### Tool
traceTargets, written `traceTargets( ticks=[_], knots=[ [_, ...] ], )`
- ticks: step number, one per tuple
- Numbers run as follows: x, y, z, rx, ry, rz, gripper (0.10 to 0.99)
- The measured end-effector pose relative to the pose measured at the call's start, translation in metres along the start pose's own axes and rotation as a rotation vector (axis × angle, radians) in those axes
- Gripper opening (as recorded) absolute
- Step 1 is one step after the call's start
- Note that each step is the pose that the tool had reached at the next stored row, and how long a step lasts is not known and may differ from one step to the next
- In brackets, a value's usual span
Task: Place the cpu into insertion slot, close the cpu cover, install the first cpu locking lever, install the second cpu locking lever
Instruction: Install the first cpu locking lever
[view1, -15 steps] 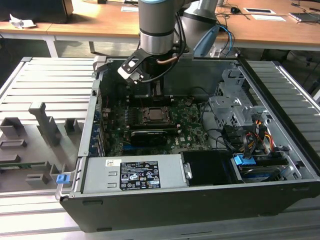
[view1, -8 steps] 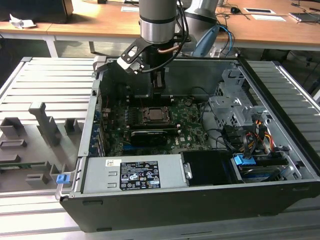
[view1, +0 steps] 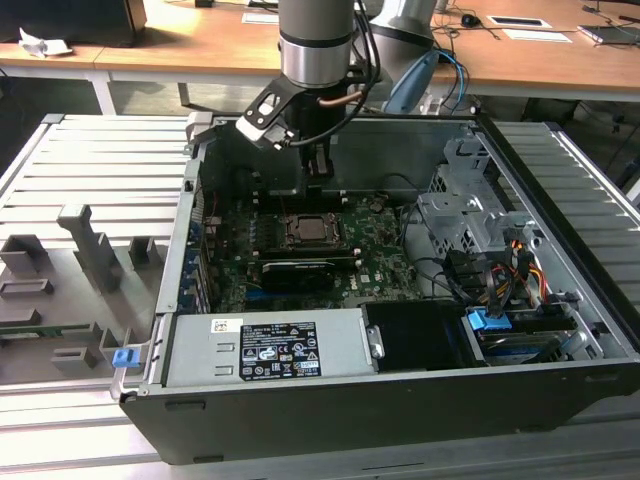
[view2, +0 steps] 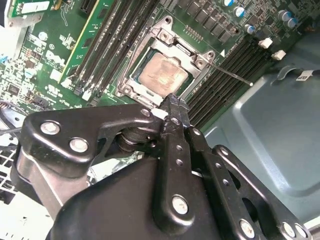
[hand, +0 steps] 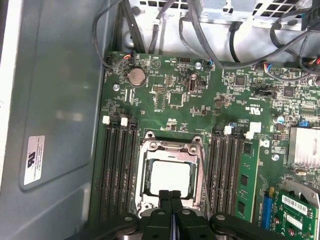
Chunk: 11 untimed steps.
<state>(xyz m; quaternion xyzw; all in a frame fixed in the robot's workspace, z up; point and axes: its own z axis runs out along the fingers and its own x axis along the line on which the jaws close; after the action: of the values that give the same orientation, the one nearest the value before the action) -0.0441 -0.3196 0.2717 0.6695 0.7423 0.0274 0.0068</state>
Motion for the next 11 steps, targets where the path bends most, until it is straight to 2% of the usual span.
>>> traceTargets(
  ticks=[11],
  knots=[
    [0.0, 0.0, 0.0, 0.001, 0.001, -0.021, 0.106]
  ],
)
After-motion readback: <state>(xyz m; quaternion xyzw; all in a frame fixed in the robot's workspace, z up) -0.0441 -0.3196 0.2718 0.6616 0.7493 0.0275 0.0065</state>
